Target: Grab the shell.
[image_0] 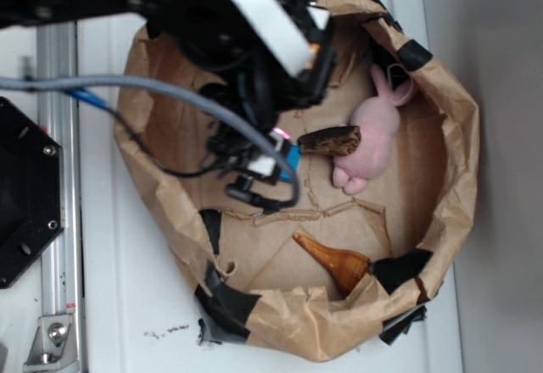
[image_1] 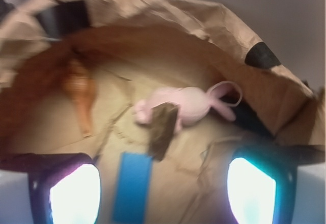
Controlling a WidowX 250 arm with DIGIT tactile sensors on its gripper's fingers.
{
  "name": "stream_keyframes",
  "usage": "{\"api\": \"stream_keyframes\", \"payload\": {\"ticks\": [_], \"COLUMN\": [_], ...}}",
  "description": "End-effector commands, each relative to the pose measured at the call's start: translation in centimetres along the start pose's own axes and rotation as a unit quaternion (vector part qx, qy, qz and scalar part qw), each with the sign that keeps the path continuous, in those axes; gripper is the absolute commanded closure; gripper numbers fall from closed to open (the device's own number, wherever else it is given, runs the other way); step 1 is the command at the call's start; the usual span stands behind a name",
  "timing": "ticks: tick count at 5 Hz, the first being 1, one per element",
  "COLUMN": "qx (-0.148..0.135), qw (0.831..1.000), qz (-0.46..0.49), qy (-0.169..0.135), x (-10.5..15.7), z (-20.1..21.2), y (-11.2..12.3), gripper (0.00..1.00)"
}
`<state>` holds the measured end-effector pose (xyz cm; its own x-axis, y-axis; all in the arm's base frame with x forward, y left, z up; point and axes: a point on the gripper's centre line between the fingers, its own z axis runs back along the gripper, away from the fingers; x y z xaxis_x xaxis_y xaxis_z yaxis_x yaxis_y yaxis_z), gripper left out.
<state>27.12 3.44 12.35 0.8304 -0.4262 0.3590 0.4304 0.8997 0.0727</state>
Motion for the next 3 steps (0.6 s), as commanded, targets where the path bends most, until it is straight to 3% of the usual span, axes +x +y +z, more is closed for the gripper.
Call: {"api": "stream_keyframes", "payload": {"ticks": [1,2,3], "qx": [-0.014,-0.029,-0.063], "qw": [0.993,0.988,0.984], "qz": [-0.109,-0.142,-0.163], "qy": [-0.044,-0.045,-0.038], "x": [3.9,5.0,5.2], "z": [-4.1,-5.0,-5.9], "y": [-3.8,-6.6,-9.6], "gripper": [0.00,0.00,0.00]}}
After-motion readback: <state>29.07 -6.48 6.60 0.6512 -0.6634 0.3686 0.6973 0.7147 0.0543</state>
